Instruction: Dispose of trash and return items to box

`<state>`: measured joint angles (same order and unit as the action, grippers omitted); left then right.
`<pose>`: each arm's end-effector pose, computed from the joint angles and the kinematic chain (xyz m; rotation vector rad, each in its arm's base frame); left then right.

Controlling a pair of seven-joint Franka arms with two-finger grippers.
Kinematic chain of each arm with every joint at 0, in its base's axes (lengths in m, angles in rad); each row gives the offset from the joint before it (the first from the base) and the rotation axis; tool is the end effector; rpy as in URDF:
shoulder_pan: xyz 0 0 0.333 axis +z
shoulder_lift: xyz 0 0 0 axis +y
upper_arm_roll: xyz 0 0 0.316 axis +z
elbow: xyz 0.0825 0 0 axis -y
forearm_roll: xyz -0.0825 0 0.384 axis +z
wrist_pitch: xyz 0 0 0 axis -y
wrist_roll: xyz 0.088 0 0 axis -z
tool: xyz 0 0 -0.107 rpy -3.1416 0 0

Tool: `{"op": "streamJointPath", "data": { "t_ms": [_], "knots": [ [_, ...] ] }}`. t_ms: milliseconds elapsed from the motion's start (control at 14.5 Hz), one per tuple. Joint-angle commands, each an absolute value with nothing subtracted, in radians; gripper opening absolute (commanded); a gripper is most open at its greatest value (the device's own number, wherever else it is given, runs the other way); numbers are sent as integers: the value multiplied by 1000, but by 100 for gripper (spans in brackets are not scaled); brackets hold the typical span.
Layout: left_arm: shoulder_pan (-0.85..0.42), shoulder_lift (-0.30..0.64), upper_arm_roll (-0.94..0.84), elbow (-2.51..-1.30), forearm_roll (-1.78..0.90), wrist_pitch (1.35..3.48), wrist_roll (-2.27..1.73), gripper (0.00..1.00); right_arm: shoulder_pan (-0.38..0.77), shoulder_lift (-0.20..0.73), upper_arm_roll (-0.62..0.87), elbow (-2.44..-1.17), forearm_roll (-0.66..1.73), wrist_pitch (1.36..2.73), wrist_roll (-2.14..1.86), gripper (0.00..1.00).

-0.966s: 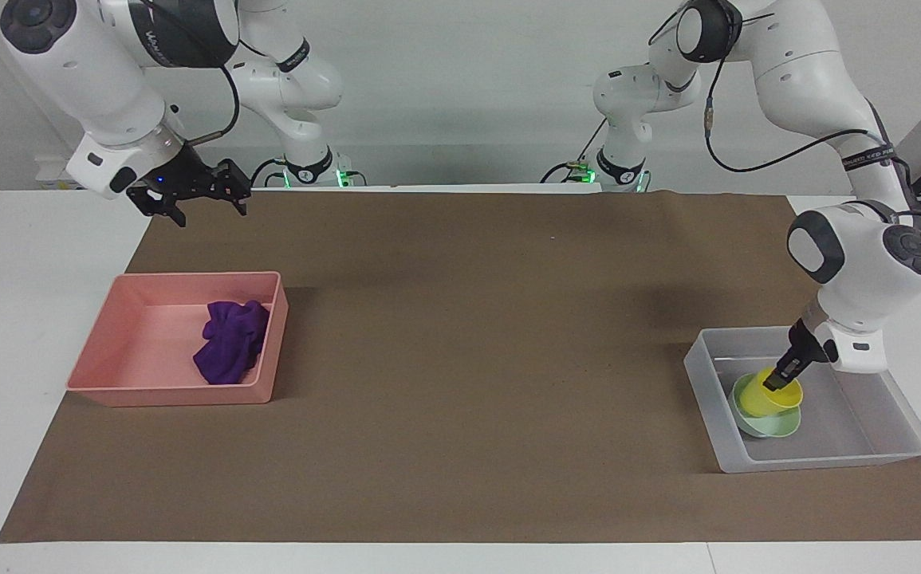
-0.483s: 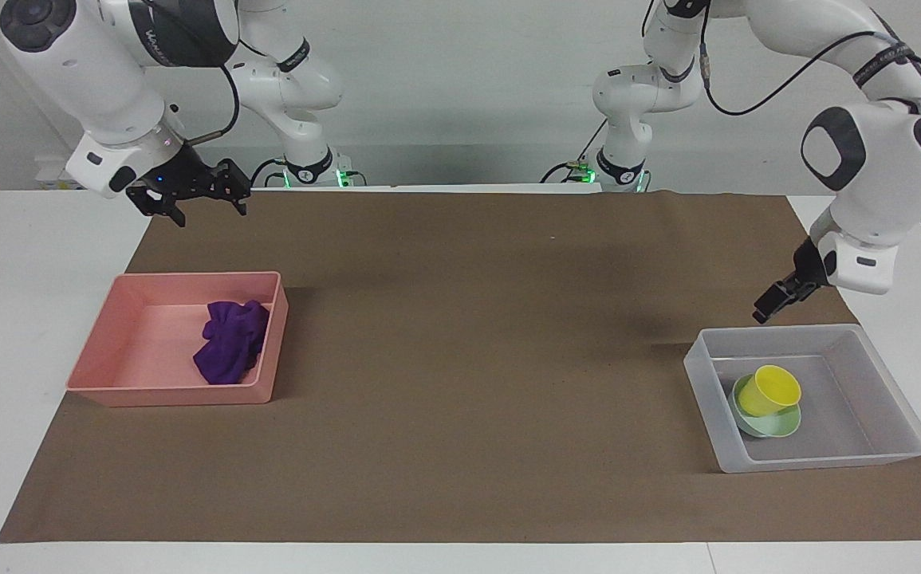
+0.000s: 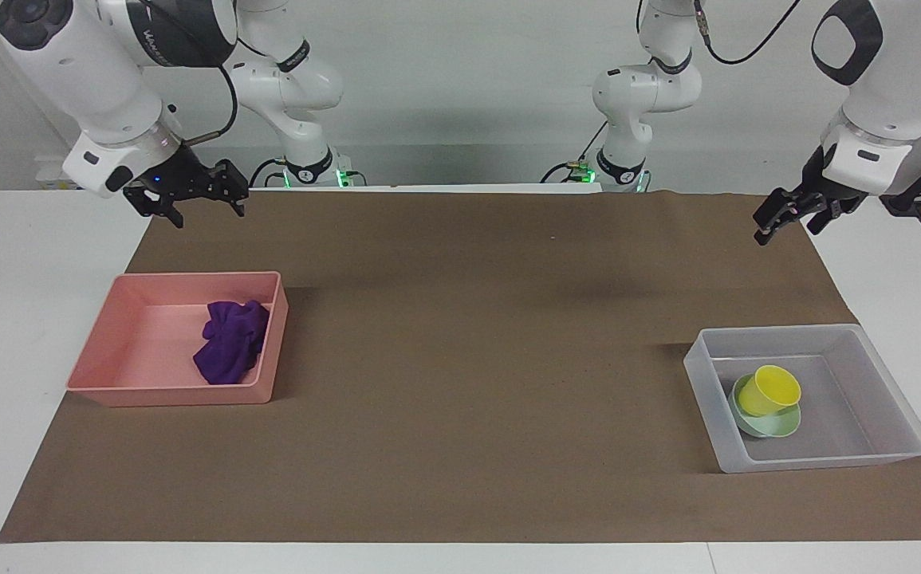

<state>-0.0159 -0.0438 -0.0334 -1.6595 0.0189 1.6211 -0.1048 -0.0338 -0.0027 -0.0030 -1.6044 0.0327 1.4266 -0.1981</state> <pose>0.5439 -0.0253 0.6110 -3.1206 -0.0853 -0.0108 0.5358 -0.0159 0.5992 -3.0673 -0.2508 0.2624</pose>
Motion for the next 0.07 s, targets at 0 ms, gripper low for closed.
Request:
{"op": "streamJointPath", "data": {
  "t_ms": [0],
  "knots": [
    [-20,-52,-29,-1683,38,1614,-34,100,-43,-26,-2,-1628,25,1443,-212,99]
  ]
}}
